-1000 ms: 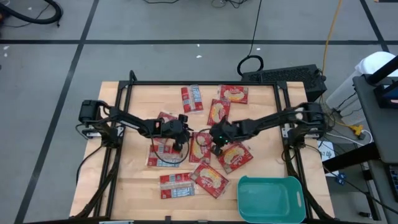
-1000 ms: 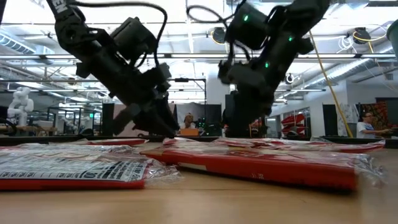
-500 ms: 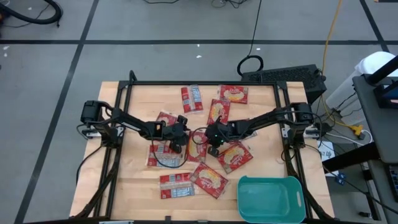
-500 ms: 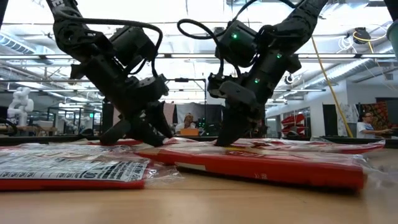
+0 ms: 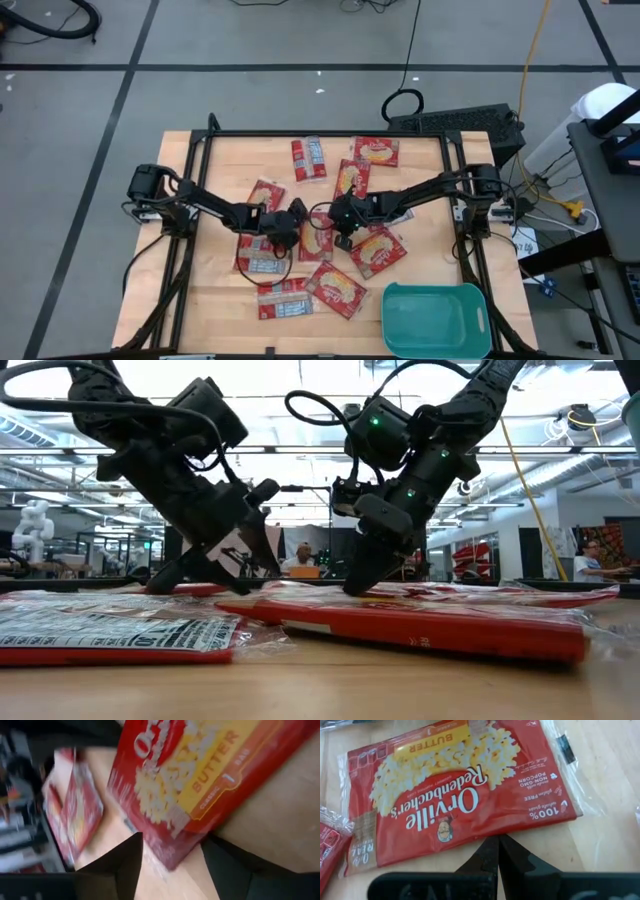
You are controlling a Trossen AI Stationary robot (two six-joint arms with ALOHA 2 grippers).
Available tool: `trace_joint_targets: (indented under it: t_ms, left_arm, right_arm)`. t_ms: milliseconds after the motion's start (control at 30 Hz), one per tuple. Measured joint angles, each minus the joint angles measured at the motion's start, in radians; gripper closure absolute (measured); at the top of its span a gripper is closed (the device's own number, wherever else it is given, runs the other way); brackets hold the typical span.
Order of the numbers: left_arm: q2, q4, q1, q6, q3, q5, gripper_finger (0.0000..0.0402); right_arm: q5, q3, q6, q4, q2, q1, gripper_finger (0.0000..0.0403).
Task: Sort popcorn bags into baskets
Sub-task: Put the popcorn bag into the green bin
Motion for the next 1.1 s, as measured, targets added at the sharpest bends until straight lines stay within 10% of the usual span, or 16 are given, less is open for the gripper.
trace_joint_targets:
  t_ms: [467,1100]
  left_arm:
    - [0.031,0.08,0.02,0.057,-0.002,0.116,0.0384]
    - [-0.167,0.212,-0.101,0.103,-0.003,-0.268,0.0376]
  right_arm:
    - [0.011,-0.002,0.028,-0.002,-0.011,-0.001,0.0403]
    - [0.304,-0.02,0.206,-0.252,-0.4,0.116,0.031]
